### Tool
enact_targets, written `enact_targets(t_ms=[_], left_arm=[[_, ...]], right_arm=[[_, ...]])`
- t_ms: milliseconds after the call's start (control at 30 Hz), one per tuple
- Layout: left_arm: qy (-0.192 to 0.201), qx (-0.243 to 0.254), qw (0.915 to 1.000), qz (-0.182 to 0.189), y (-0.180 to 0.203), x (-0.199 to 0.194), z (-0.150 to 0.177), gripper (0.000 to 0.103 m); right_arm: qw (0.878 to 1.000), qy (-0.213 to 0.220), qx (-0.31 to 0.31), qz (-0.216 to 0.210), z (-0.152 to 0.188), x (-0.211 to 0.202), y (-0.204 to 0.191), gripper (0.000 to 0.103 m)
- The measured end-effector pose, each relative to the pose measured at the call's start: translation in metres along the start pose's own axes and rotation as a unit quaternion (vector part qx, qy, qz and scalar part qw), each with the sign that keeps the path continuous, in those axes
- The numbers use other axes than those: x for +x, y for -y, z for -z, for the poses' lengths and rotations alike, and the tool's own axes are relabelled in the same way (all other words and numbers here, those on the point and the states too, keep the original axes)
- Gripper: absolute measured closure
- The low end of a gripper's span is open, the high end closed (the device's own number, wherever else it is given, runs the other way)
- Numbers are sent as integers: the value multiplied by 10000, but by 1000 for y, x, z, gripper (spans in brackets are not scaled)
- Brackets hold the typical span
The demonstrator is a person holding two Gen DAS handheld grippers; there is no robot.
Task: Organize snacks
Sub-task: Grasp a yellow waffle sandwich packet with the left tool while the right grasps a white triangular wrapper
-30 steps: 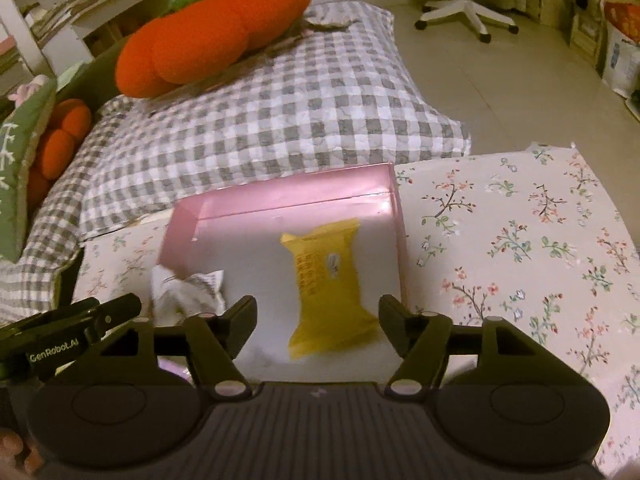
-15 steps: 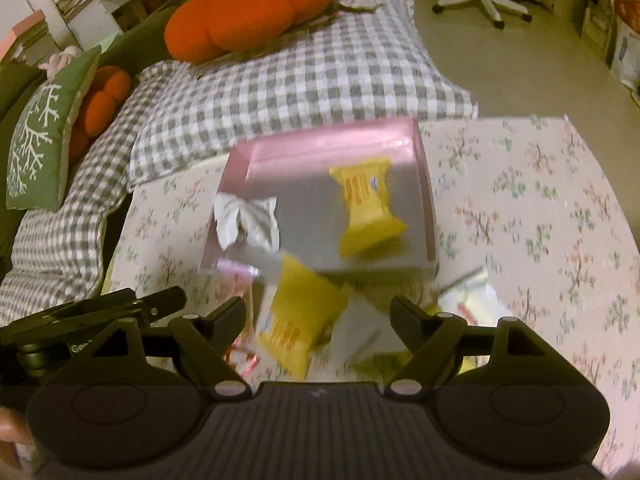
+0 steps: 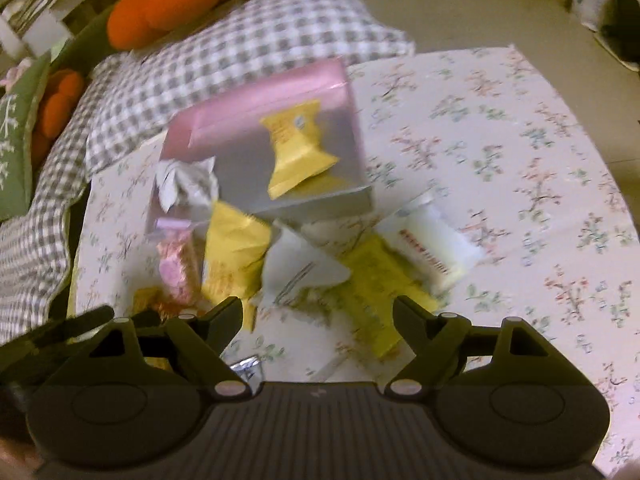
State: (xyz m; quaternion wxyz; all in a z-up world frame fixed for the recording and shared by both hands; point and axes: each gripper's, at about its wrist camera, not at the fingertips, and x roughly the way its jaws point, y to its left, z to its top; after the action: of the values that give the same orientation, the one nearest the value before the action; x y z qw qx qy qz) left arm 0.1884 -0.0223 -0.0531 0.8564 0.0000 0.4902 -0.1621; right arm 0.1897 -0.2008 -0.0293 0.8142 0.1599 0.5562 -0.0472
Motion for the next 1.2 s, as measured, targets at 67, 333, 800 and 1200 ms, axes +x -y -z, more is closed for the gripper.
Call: enact_targets(t_ms=[67, 333, 800, 1200], left_arm=[[-38, 85, 10000, 37, 6, 2, 2, 26], [-268, 425, 9987, -1, 23, 7, 12, 19], [-1, 733, 9973, 64, 35, 29, 4, 19], [152, 1523, 9882, 109, 57, 65, -2, 22]], right_arm=[[10000, -89, -7, -44, 1, -1, 2, 16], [9984, -493, -191, -186, 14, 9, -8, 14], [9969, -220, 717, -227, 4, 12, 20, 28], [9961, -221, 792, -328, -1, 32, 20, 43]])
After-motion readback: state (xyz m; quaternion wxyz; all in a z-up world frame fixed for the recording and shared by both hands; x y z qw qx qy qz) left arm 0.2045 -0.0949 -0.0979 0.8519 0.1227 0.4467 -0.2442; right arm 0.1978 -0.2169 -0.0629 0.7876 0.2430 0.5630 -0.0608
